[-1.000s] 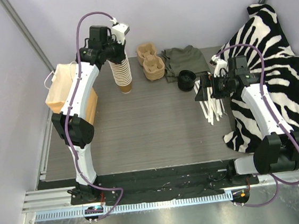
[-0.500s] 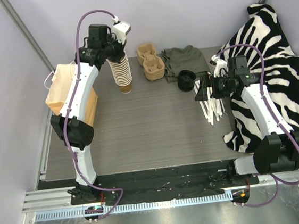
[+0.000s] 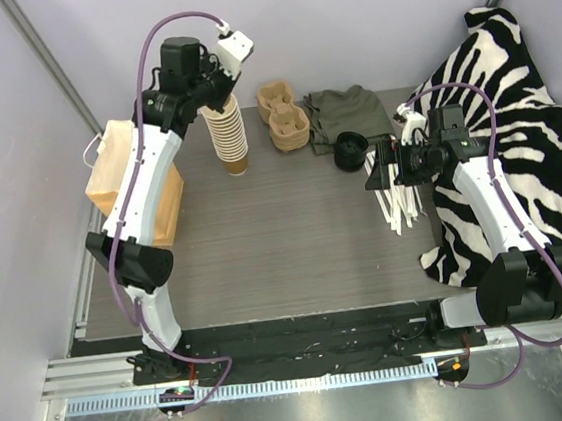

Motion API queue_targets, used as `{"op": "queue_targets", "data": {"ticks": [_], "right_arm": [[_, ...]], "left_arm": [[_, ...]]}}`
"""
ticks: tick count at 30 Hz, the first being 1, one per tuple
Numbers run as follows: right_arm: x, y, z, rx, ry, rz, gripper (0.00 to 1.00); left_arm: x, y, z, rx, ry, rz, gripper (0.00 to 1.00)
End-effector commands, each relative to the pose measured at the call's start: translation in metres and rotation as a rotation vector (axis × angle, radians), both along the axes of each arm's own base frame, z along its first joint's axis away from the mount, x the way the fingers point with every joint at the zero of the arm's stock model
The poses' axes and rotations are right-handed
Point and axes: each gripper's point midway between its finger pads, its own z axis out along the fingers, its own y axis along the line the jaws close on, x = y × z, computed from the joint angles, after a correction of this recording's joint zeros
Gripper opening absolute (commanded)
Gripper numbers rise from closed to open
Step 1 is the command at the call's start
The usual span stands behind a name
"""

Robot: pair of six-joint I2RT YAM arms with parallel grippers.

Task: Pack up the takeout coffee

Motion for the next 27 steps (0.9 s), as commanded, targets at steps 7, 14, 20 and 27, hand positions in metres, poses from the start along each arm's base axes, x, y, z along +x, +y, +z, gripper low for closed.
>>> {"op": "queue_targets", "data": {"ticks": [7,14,20,27], "right_arm": [[0.014,0.002,0.027,0.004,-0.09,-0.001,1.0],[0.021,-0.005,0.039,-0.031,-0.115,-0.02,1.0],[0.028,-0.009,0.039,-0.053,-0.113,-0.032,1.0],[0.033,-0.014,0.036,-0.084,-0.111,-0.038,1.0]], "left_arm": [[-0.084,-0.008,0.105,0.033,-0.254,-0.111,0.0],[-0.175,-0.054,0.008,0.173,-0.072,-0.251,0.0],[-0.228,-0.084,-0.069,0.16,0.06,-0.294,0.0],[-0.23,-0.109,-0.147,0.174,0.143,-0.253,0.0]]}}
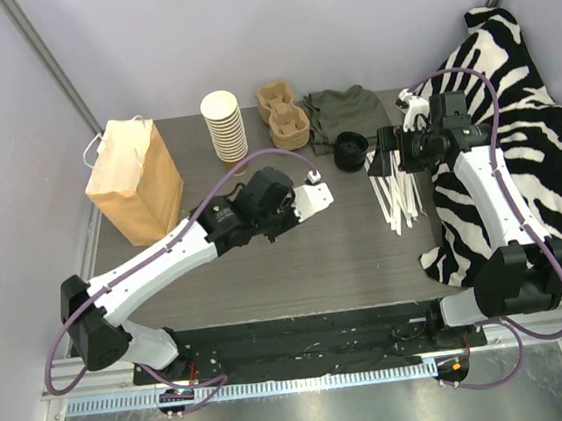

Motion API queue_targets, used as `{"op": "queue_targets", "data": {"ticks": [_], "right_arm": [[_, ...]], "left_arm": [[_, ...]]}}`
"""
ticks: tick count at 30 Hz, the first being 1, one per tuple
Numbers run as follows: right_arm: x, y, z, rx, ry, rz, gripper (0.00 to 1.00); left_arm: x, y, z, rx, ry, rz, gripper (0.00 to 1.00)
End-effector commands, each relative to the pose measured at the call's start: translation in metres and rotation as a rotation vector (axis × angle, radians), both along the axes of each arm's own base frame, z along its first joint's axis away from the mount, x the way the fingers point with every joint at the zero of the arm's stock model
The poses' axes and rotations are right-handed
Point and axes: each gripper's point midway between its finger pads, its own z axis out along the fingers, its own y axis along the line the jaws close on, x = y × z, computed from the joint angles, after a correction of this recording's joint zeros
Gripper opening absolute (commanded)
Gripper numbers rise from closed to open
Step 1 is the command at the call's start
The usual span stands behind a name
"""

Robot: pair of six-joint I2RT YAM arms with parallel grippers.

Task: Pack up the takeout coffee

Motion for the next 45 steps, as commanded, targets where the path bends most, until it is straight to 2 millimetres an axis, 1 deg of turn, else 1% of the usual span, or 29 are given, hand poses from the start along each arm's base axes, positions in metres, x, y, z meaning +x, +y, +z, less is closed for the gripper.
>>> {"op": "queue_targets", "data": {"ticks": [1,2,4,5,7,8,14,16,18,19,21,22,24,25,29,32,41,45], "right_arm": [[0.009,-0.004,0.014,-0.034,-0.051,-0.002,1.0],[0.009,-0.004,0.014,-0.036,-0.051,-0.002,1.0],[0.01,-0.005,0.012,-0.041,-0.046,-0.005,1.0],[0.01,-0.005,0.011,-0.041,-0.044,-0.005,1.0],[0.01,-0.005,0.011,-0.041,-0.045,-0.003,1.0],[0.01,-0.005,0.01,-0.04,-0.039,-0.002,1.0],[0.008,-0.002,0.006,-0.027,-0.024,0.009,1.0],[0.008,-0.002,0.006,-0.026,-0.024,0.01,1.0],[0.008,-0.002,0.006,-0.026,-0.022,0.01,1.0],[0.008,-0.002,0.007,-0.026,-0.025,0.01,1.0],[0.008,-0.002,0.006,-0.029,-0.023,0.011,1.0],[0.008,-0.002,0.007,-0.029,-0.023,0.011,1.0],[0.008,-0.002,0.005,-0.027,-0.017,0.012,1.0],[0.008,-0.002,0.004,-0.026,-0.016,0.013,1.0],[0.008,-0.002,0.004,-0.026,-0.015,0.015,1.0],[0.008,-0.001,0.004,-0.024,-0.015,0.017,1.0],[0.007,-0.001,0.005,-0.023,-0.018,0.021,1.0],[0.007,0.0,0.003,-0.022,-0.012,0.022,1.0]], "left_arm": [[0.017,-0.025,-0.009,-0.098,-0.077,0.092,0.0],[0.015,-0.027,-0.021,-0.084,-0.071,0.097,0.0],[0.02,-0.036,-0.025,-0.106,-0.091,0.108,0.0],[0.021,-0.039,-0.036,-0.088,-0.09,0.118,0.0],[0.025,-0.046,-0.04,-0.125,-0.085,0.15,0.0],[0.025,-0.048,-0.048,-0.124,-0.072,0.158,0.0],[0.028,-0.071,-0.053,-0.248,-0.011,0.227,0.0],[0.029,-0.078,-0.06,-0.258,0.01,0.23,0.0],[0.031,-0.084,-0.058,-0.272,0.015,0.231,0.0],[0.032,-0.087,-0.063,-0.267,0.022,0.234,0.0],[0.034,-0.091,-0.063,-0.276,0.03,0.244,0.0],[0.034,-0.093,-0.068,-0.272,0.041,0.246,0.0],[0.035,-0.098,-0.069,-0.286,0.054,0.253,0.0],[0.038,-0.099,-0.072,-0.277,0.054,0.262,0.0],[0.04,-0.103,-0.071,-0.308,0.074,0.3,0.02],[0.042,-0.103,-0.074,-0.312,0.079,0.33,0.07],[0.047,-0.11,-0.083,-0.357,0.11,0.401,0.08],[0.051,-0.108,-0.086,-0.362,0.099,0.432,0.11]]}}
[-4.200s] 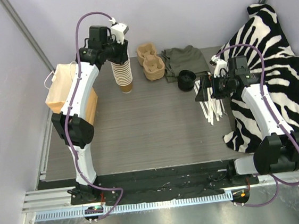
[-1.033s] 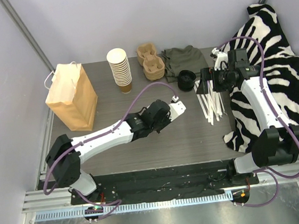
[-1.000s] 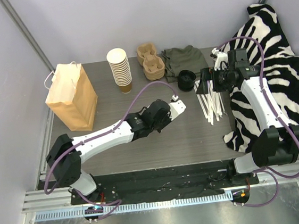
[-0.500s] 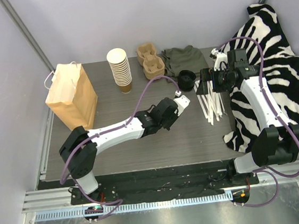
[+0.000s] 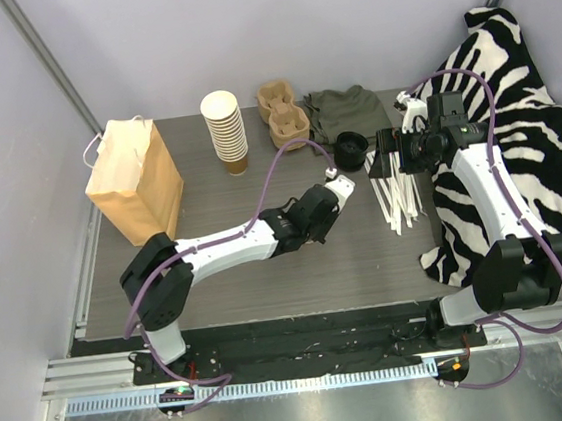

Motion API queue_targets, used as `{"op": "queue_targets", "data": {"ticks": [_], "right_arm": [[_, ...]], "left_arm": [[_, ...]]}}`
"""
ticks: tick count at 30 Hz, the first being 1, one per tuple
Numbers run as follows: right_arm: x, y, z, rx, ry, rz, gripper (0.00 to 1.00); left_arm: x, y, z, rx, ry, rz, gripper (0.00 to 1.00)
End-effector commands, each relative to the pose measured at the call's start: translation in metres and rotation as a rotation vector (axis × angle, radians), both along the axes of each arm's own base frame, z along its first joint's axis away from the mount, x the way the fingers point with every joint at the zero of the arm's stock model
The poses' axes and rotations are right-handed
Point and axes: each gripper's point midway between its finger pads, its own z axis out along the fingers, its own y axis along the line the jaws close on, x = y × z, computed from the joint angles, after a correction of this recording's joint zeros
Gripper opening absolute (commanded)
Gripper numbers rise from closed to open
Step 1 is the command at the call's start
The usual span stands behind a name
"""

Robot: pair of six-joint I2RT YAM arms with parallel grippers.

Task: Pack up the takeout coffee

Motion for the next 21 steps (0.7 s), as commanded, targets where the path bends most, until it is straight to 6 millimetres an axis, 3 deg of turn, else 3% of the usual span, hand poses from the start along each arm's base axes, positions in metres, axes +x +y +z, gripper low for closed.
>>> {"op": "queue_targets", "data": {"ticks": [1,4,8,11,13,15,17,18,19,21], "right_arm": [[0.006,0.004,0.013,0.007,-0.045,0.023,1.0],[0.006,0.004,0.015,0.008,-0.048,0.024,1.0],[0.007,0.004,0.015,0.007,-0.05,0.025,1.0],[0.007,0.005,0.017,0.01,-0.054,0.029,1.0],[0.007,0.005,0.02,0.007,-0.064,0.034,1.0],[0.009,0.004,0.023,0.002,-0.073,0.034,1.0],[0.011,0.004,0.029,-0.001,-0.09,0.042,1.0],[0.012,0.005,0.032,-0.001,-0.097,0.049,1.0],[0.013,0.006,0.037,0.001,-0.109,0.058,1.0],[0.016,0.007,0.039,-0.004,-0.12,0.081,1.0]], "left_arm": [[0.014,-0.015,0.025,-0.103,-0.05,0.063,0.12],[0.014,-0.015,0.025,-0.105,-0.043,0.069,0.19],[0.013,-0.013,0.029,-0.113,-0.036,0.087,0.5],[0.013,-0.012,0.036,-0.115,-0.038,0.094,0.64],[0.015,-0.012,0.053,-0.124,-0.051,0.093,0.7],[0.02,-0.013,0.091,-0.182,-0.082,0.099,0.8],[0.018,-0.005,0.109,-0.183,-0.041,0.095,0.86],[0.021,-0.005,0.14,-0.246,-0.025,0.077,0.86],[0.017,0.004,0.142,-0.231,0.019,0.078,0.87],[0.016,0.015,0.172,-0.281,0.038,0.046,0.96]]}}
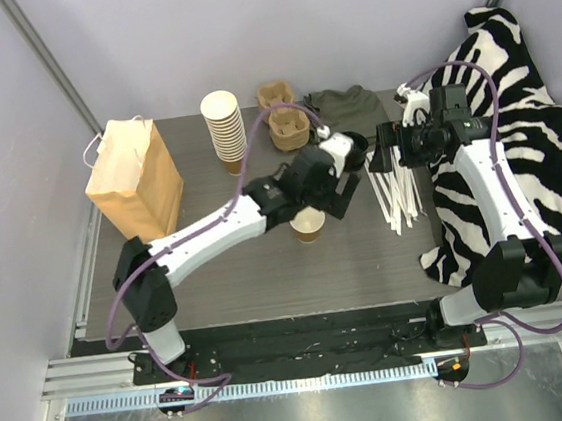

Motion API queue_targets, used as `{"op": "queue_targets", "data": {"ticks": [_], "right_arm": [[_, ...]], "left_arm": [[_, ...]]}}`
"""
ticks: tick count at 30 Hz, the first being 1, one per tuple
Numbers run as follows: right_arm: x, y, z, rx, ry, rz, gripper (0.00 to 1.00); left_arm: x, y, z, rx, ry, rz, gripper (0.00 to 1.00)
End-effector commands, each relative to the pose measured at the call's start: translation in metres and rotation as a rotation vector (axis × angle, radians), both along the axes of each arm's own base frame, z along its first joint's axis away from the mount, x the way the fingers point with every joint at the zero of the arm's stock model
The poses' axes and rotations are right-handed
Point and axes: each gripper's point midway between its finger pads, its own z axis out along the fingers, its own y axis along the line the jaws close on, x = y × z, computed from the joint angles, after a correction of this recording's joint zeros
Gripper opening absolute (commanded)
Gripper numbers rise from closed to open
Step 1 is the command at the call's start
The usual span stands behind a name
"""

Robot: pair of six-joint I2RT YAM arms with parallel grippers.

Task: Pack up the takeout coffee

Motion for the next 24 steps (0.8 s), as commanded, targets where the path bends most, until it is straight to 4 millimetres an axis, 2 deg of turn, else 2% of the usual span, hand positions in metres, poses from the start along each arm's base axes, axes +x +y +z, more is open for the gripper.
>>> {"op": "queue_targets", "data": {"ticks": [1,2,3,4,5,6,7,10,11,12,14,17,18,19,20,21,22,24], "right_arm": [[0.013,0.006,0.029,-0.011,-0.098,0.065,1.0],[0.014,0.005,0.029,-0.023,-0.104,0.072,1.0],[0.016,0.005,0.026,-0.029,-0.1,0.076,1.0],[0.018,0.003,0.029,-0.038,-0.106,0.077,1.0],[0.018,0.017,0.029,-0.057,-0.11,0.114,1.0],[0.02,0.018,0.025,-0.081,-0.111,0.129,1.0],[0.022,0.025,0.025,-0.131,-0.122,0.146,1.0],[0.028,0.038,0.013,-0.251,-0.126,0.21,1.0],[0.029,0.048,0.008,-0.318,-0.129,0.239,1.0],[0.036,0.052,-0.003,-0.36,-0.11,0.264,0.98],[0.045,0.056,-0.011,-0.438,-0.107,0.276,0.93],[0.071,0.057,-0.025,-0.481,-0.093,0.275,0.82],[0.08,0.058,-0.02,-0.489,-0.112,0.274,0.74],[0.087,0.06,-0.033,-0.499,-0.087,0.294,0.71],[0.09,0.061,-0.033,-0.503,-0.085,0.302,0.66],[0.097,0.064,-0.028,-0.494,-0.101,0.305,0.64],[0.102,0.066,-0.037,-0.494,-0.083,0.317,0.63],[0.112,0.069,-0.034,-0.477,-0.097,0.317,0.61]], "left_arm": [[-0.008,0.036,0.095,-0.146,0.036,-0.05,1.0],[-0.013,0.04,0.102,-0.17,0.054,-0.088,1.0],[-0.01,0.051,0.105,-0.185,0.07,-0.092,1.0],[-0.021,0.056,0.12,-0.231,0.081,-0.142,1.0],[-0.021,0.064,0.125,-0.234,0.075,-0.151,1.0],[-0.012,0.078,0.133,-0.242,0.06,-0.116,1.0],[-0.017,0.088,0.143,-0.25,0.037,-0.142,1.0],[-0.01,0.124,0.161,-0.244,-0.051,-0.102,1.0],[-0.004,0.136,0.159,-0.226,-0.067,-0.08,1.0],[-0.005,0.143,0.159,-0.213,-0.075,-0.082,1.0],[-0.011,0.155,0.161,-0.201,-0.084,-0.118,1.0],[-0.026,0.159,0.149,-0.168,-0.036,-0.178,1.0],[-0.03,0.159,0.147,-0.169,-0.025,-0.187,1.0],[-0.031,0.159,0.146,-0.172,-0.021,-0.19,1.0],[-0.034,0.16,0.143,-0.175,-0.015,-0.188,1.0],[-0.032,0.159,0.143,-0.185,-0.017,-0.18,1.0],[-0.032,0.16,0.142,-0.187,-0.015,-0.177,1.0],[-0.031,0.16,0.143,-0.19,-0.015,-0.176,1.0]]}}
